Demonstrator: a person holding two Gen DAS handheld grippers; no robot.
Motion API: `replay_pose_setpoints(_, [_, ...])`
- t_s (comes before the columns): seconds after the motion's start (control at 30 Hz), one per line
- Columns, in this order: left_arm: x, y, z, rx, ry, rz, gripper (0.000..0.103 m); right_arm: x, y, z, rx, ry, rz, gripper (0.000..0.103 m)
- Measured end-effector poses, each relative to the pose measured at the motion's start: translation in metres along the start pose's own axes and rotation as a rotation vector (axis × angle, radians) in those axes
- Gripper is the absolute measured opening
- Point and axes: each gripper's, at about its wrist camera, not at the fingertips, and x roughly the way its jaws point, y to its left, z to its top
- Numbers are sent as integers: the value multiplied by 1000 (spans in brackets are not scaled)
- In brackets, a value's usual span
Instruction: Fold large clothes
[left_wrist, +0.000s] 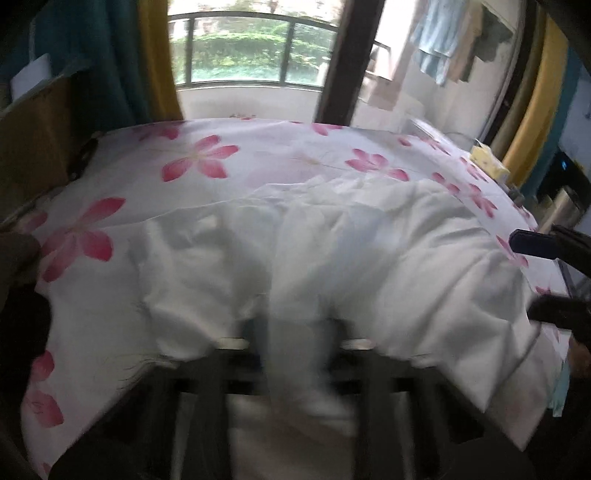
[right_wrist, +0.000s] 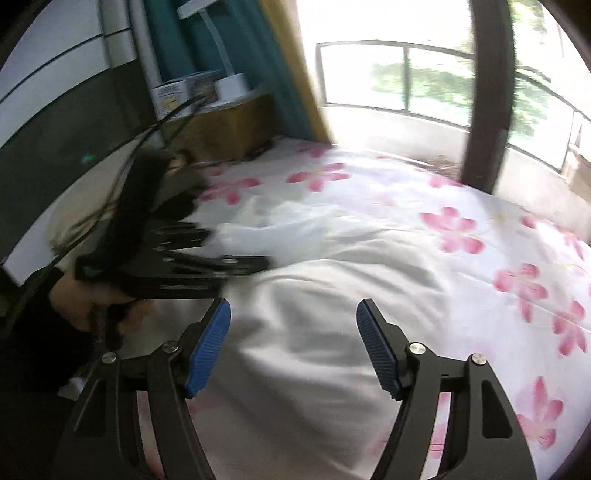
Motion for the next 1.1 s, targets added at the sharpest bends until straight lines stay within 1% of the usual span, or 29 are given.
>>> replay_pose_setpoints(0.07, [-10,15,-2,-57,-51,36,8,2,-12,-2,12,9,-65,71])
replay_pose_setpoints(0.17, [-22,30,-6,-109,-92,81,6,9,-31,-5,33,35,-167,71])
replay_pose_setpoints(0.23, [-27,37,-8,-134,-98,111,7,13,-42,-4,55,39,-186,72])
replay_pose_setpoints(0.37, [-40,45,-10,-166,-124,100,7,16,-54,0,91,37,-194,75])
replay_pose_setpoints(0.43, [-46,43,-6,-161,-136,104,7,16,-53,3,85,33,-193,75])
replay_pose_setpoints(0.47, [-48,40,-3,-152,-144,114,11,15,-52,4,81,31,-195,75])
replay_pose_setpoints(0.53, [-53,30,5,-123,-173,122,21,16,-51,6,78,26,-194,75])
replay_pose_setpoints(0.57, [-57,26,10,-105,-189,116,29,16,-52,7,79,26,-193,75])
replay_pose_setpoints(0.6, [-60,20,15,-87,-204,105,33,17,-52,7,79,25,-193,75])
replay_pose_setpoints(0.7, [-67,3,27,-23,-234,74,33,15,-50,8,77,18,-189,75])
replay_pose_setpoints(0.73, [-67,-3,31,8,-233,51,33,14,-51,8,76,15,-188,75])
replay_pose_setpoints(0.83, [-55,-18,36,83,-177,-11,34,8,-51,9,80,-1,-190,75])
replay_pose_setpoints(0.9, [-39,-27,36,136,-109,-31,33,4,-52,11,83,-9,-192,75])
replay_pose_setpoints(1.0, [-17,-34,30,184,-22,-42,33,-1,-56,11,88,-20,-205,75])
replay_pose_setpoints(1.1, [3,-27,25,170,43,-19,33,-5,-62,10,99,-24,-222,75])
